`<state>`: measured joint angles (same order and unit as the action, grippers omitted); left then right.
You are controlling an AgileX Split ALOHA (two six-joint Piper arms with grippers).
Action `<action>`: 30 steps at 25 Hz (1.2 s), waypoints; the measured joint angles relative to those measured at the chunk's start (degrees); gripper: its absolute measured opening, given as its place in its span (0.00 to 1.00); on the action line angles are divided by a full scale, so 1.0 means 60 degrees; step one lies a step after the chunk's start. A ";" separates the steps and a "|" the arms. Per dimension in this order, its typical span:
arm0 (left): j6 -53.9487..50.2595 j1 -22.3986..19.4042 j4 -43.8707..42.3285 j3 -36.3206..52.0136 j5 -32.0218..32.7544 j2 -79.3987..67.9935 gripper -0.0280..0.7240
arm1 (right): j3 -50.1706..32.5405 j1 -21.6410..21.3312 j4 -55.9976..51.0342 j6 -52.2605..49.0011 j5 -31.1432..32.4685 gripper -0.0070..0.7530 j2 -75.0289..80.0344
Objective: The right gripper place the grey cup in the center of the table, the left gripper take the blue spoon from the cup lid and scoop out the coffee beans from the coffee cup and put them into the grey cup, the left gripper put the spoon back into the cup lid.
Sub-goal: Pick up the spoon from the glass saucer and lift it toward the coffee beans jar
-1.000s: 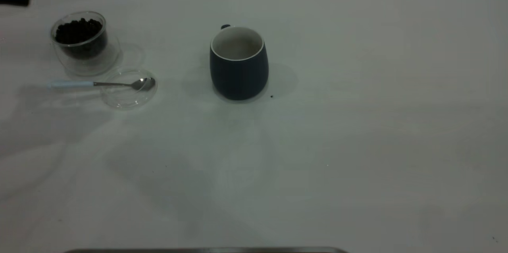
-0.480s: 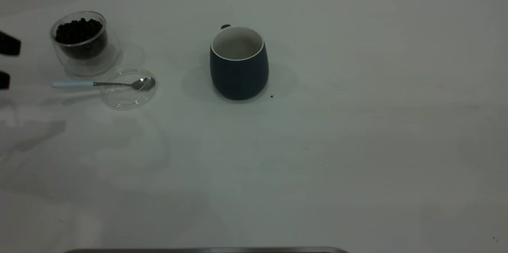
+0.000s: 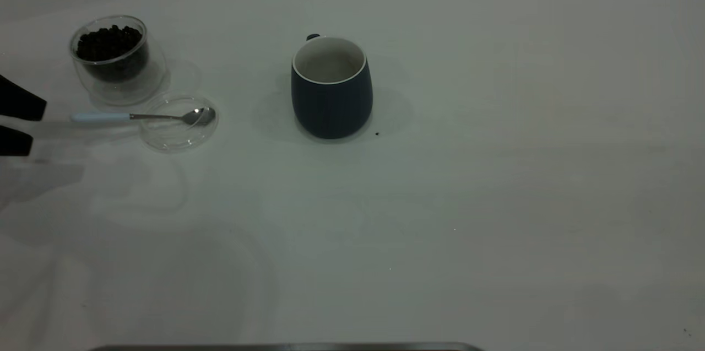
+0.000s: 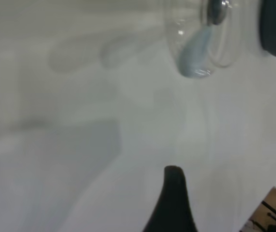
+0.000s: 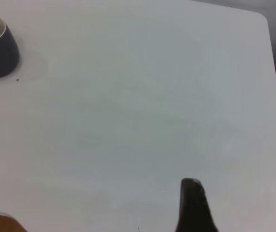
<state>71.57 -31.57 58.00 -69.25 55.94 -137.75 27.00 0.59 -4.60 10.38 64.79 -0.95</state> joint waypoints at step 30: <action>0.0219 0.0970 0.1622 -0.2170 0.0932 -0.2063 0.85 | 0.0000 0.0000 0.0000 0.0000 0.0000 0.62 0.0000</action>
<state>72.88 -25.75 67.73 -82.27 61.54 -150.13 27.00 0.59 -4.60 10.38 64.79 -0.95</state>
